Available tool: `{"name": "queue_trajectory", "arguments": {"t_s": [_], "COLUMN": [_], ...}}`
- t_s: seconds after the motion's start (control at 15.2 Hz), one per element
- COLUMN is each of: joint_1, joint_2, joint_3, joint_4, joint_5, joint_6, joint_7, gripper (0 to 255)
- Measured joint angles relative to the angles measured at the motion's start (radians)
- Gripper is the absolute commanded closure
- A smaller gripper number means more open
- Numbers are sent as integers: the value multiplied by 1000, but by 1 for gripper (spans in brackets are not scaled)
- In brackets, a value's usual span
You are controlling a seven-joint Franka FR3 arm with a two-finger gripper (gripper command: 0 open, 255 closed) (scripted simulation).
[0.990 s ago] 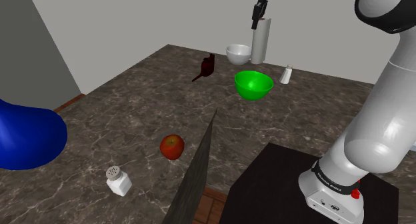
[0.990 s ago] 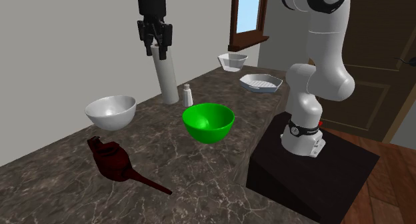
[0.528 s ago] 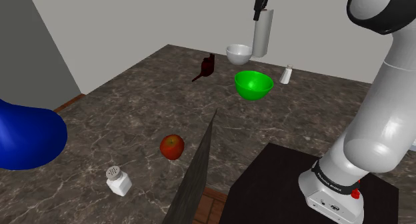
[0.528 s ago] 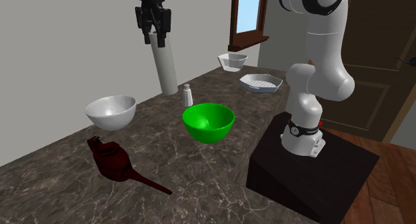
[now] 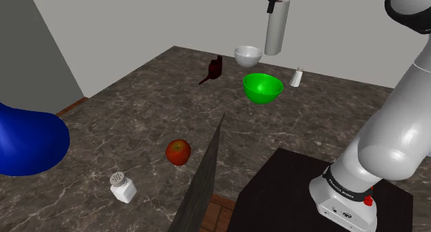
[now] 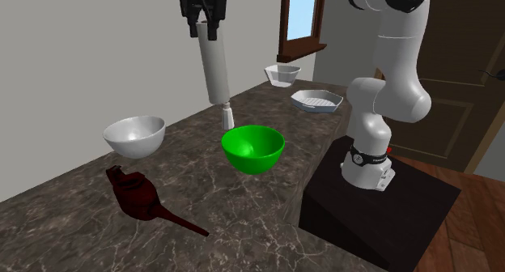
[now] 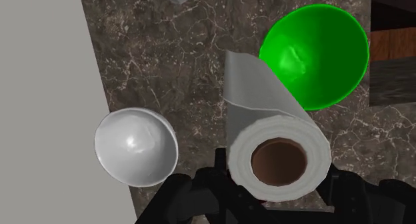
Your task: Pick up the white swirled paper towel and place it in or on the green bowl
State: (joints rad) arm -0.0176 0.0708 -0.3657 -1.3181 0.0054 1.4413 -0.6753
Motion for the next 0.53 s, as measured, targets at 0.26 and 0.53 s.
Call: {"name": "queue_trajectory", "arguments": {"t_s": [0.26,0.53], "joint_1": [40,77], "joint_2": [-113,-212], "joint_3": [34,85], "joint_4": [-76,-115], "joint_5": [-43,-75], "joint_6": [-32,-89], "joint_7": [64,143], "gripper": [255,255]}}
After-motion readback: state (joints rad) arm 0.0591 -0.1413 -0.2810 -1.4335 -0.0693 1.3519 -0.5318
